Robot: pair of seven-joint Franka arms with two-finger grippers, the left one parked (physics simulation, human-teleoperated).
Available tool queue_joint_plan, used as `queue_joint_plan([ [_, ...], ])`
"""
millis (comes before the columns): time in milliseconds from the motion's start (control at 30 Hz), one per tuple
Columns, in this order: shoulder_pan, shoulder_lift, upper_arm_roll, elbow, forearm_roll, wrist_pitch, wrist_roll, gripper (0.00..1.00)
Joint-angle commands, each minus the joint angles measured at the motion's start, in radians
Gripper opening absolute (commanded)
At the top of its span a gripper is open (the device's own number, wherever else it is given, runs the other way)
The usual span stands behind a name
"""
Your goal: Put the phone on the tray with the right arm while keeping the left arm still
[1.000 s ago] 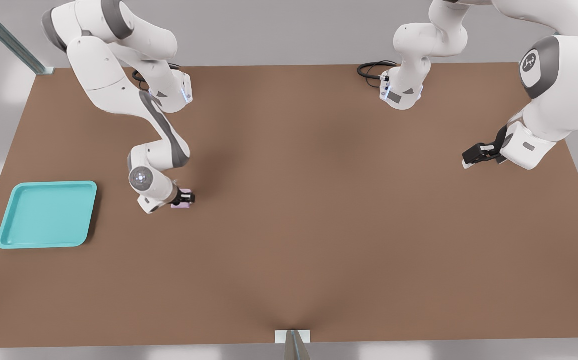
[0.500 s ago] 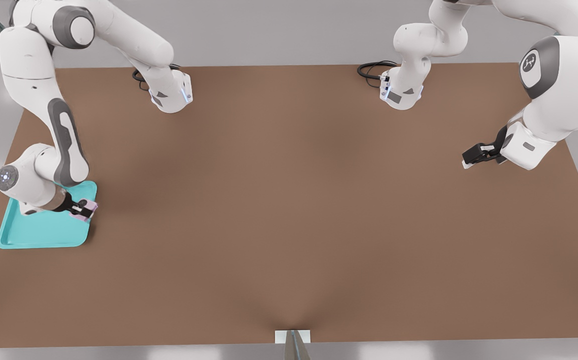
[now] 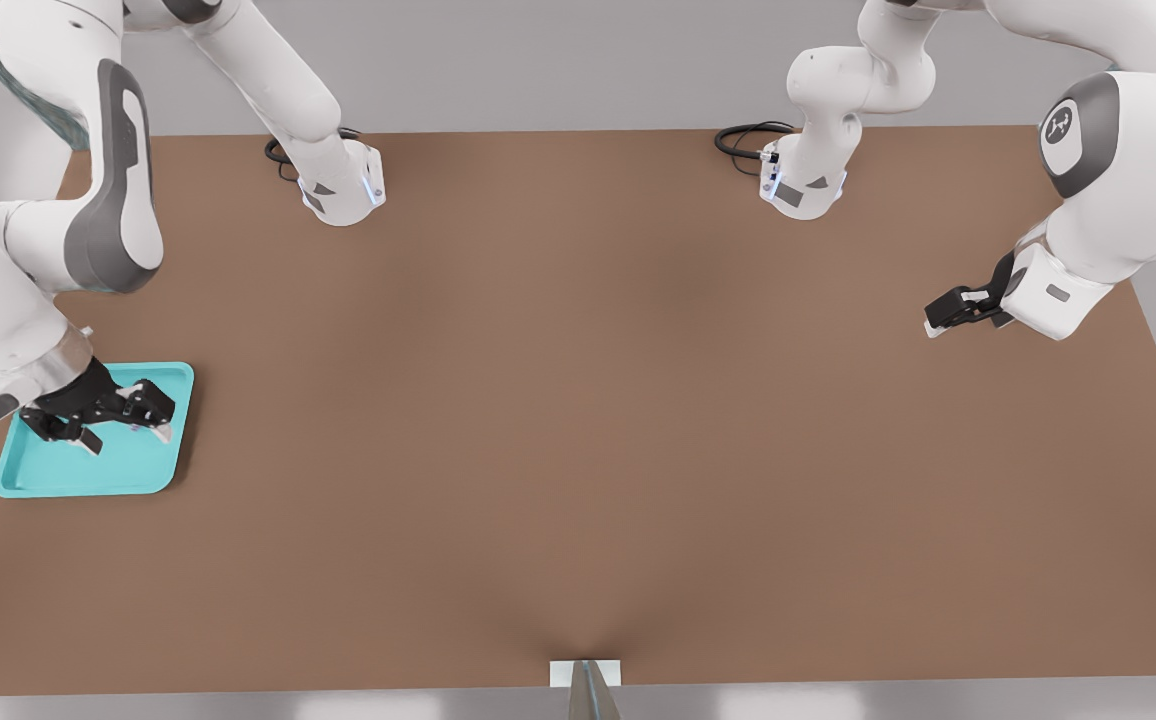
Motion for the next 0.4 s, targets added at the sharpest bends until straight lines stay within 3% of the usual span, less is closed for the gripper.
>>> queue_joint_plan([
  [0, 0.371, -0.056, -0.358, 0.05, 0.033, -0.327, 0.202, 1.0],
  [33, 0.569, -0.063, -0.557, 0.053, 0.083, -0.364, 0.198, 1.0],
  [67, 0.632, -0.026, -0.605, 0.131, 0.083, -0.436, 0.198, 1.0],
  [100, 0.753, -0.02, -0.74, 0.148, 0.104, -0.446, 0.198, 1.0],
  [133, 0.796, -0.079, -0.774, 0.064, 0.109, -0.391, 0.199, 1.0],
  [167, 0.882, -0.106, -0.856, 0.021, 0.107, -0.377, 0.199, 1.0],
  [367, 0.902, -0.109, -0.867, 0.018, 0.104, -0.4, 0.196, 1.0],
])
